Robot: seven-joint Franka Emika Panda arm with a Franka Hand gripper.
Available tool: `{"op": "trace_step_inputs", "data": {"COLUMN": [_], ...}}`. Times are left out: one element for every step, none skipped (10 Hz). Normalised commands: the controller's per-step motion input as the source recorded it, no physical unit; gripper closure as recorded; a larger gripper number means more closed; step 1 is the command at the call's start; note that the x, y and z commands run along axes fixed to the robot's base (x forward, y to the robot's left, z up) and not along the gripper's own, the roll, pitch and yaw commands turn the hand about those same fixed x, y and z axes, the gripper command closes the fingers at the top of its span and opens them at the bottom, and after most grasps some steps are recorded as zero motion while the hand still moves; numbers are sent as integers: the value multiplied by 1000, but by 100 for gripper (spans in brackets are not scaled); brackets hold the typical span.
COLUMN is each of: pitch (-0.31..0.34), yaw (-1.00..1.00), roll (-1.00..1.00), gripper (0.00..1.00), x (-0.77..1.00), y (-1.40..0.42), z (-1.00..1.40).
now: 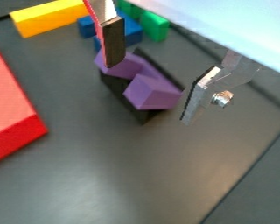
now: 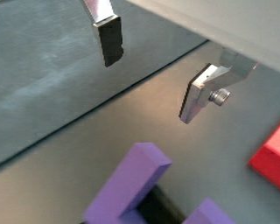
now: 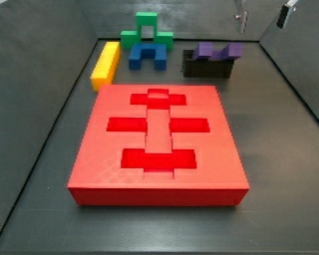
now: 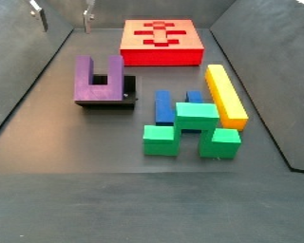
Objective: Pick up the purple object. Move up. Place the purple object on the fixture. Regrasp the purple object. Move to above the board. Insert the purple object.
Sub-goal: Regrasp the purple object.
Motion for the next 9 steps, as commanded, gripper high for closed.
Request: {"op": "trace_step_inputs", "data": {"pitch": [197, 200, 194, 183, 180, 177, 171, 171, 186], "yaw": [77, 80, 86, 91, 106, 123, 149, 169, 169], "roll": [1000, 1000, 1000, 1000, 1000, 1000, 1000, 1000, 1000], "gripper": [0, 0, 0, 0, 0, 0, 0, 0, 0], "x": [589, 589, 597, 643, 651, 663, 674, 671, 666], "y": [0, 0, 0, 0, 0, 0, 0, 0, 0], "z": [20, 11, 0, 0, 0, 0, 0, 0, 0]}}
